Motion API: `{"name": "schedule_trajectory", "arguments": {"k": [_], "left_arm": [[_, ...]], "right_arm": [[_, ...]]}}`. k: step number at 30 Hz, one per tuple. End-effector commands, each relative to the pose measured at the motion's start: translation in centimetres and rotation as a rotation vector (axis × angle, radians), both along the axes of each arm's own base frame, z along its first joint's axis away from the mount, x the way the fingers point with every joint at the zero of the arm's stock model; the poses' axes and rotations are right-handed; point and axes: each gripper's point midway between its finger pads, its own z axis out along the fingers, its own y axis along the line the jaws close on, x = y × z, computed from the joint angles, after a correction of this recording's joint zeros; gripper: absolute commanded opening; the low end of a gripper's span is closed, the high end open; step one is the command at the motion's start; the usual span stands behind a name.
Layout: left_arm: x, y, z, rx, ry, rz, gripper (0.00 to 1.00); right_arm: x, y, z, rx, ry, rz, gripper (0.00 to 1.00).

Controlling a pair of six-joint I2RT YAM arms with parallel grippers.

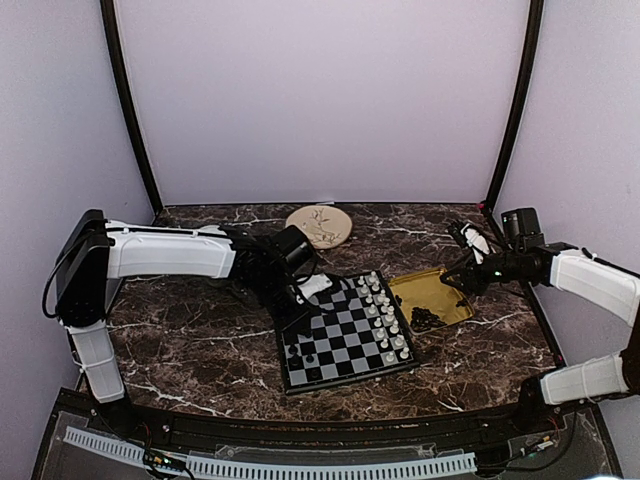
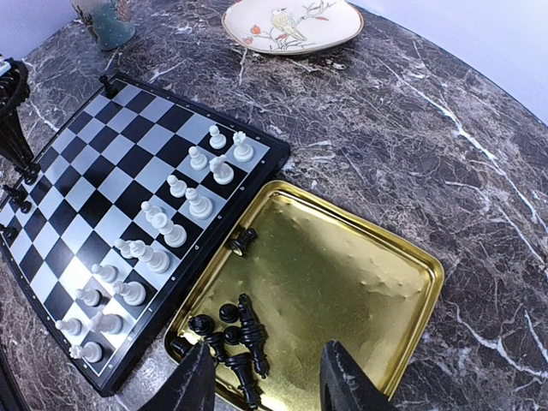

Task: Set up the chess pieces on the board
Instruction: Place the pawn on c7.

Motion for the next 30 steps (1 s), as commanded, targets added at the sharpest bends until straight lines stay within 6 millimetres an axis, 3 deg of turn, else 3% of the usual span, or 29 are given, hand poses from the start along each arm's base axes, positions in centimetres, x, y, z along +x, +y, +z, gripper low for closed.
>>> {"name": "schedule_trajectory", "arguments": {"k": [1, 24, 30], "left_arm": [[-1.0, 0.0, 0.0, 0.012, 0.011, -0.059, 0.0], [-1.9, -0.4, -2.1, 0.085, 0.027, -0.116, 0.03], [-1.8, -0.4, -2.0, 0.096, 0.019, -0.115, 0.1]], "right_arm": [[0.2, 0.0, 0.1, 0.007, -0.018, 0.004, 0.42], [0.3, -0.1, -0.1, -0.001, -0.021, 0.0, 0.42], [0.3, -0.1, -0.1, 0.0, -0.02, 0.003, 0.43]]}}
